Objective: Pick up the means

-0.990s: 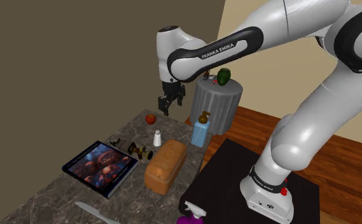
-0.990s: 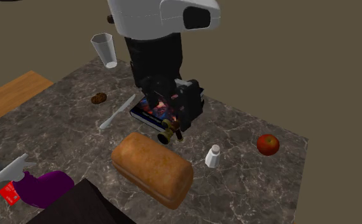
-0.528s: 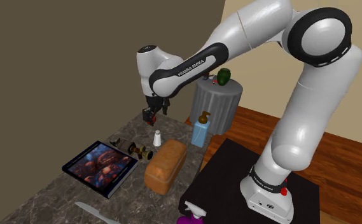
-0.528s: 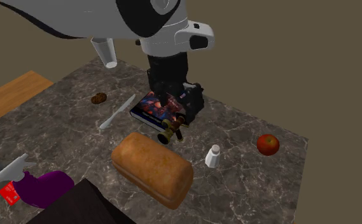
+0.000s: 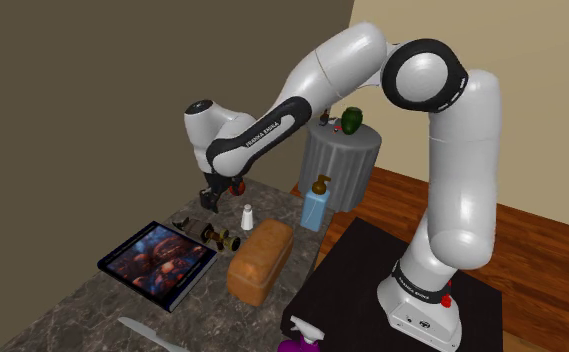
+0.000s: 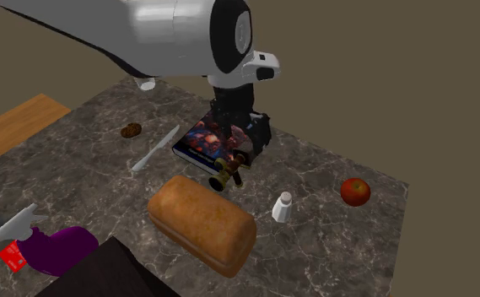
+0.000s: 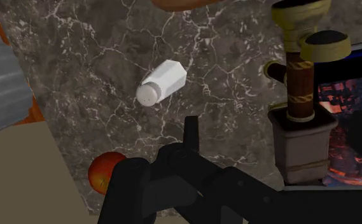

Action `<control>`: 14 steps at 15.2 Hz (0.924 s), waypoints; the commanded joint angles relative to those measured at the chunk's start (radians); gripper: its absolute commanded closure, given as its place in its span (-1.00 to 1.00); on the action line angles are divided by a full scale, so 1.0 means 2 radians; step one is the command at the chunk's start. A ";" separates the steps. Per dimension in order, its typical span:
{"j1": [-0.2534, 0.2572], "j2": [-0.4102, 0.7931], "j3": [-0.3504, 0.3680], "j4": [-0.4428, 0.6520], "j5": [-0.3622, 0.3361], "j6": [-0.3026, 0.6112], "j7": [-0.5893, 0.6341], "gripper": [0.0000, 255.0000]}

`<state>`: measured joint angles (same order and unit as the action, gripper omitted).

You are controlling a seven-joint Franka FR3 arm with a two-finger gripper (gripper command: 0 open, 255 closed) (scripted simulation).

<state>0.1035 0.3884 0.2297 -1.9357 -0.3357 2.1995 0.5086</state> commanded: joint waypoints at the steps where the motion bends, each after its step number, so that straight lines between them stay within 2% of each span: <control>1: 0.010 0.042 -0.004 0.032 -0.014 0.006 0.010 -1.00; 10: 0.058 0.228 -0.023 0.231 -0.045 -0.016 0.019 -1.00; 14: 0.060 0.244 -0.026 0.237 -0.048 -0.006 0.022 -1.00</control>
<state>0.2215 0.8661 0.1796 -1.4638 -0.4294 2.1796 0.5491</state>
